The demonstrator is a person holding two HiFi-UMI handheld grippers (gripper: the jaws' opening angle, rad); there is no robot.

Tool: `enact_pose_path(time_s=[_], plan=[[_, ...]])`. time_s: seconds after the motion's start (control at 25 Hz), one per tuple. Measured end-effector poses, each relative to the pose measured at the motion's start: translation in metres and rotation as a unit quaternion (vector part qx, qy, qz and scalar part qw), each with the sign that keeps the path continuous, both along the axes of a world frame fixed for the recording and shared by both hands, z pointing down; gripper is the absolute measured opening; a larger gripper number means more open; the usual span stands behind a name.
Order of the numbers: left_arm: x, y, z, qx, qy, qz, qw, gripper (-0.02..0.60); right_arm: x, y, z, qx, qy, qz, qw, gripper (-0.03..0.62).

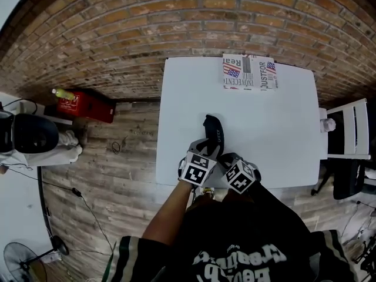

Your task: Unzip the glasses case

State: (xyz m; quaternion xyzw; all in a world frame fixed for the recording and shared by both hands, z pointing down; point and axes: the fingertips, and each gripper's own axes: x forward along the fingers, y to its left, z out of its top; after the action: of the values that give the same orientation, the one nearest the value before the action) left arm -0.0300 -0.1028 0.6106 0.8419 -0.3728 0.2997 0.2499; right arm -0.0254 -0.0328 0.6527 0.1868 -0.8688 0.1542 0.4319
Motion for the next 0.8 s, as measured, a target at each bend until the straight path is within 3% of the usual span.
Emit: enact_pose_path(time_s=[0.28, 0.8], plan=[[-0.017, 0.003, 0.007, -0.023, 0.041, -0.042, 0.998, 0.146, -0.004, 0.0, 0.002, 0.004, -0.002, 0.007, 1.0, 0.014], [-0.018, 0.004, 0.008, -0.021, 0.046, -0.042, 0.9979, 0.149, -0.002, -0.001, 0.003, 0.011, 0.006, 0.014, 1.0, 0.014]])
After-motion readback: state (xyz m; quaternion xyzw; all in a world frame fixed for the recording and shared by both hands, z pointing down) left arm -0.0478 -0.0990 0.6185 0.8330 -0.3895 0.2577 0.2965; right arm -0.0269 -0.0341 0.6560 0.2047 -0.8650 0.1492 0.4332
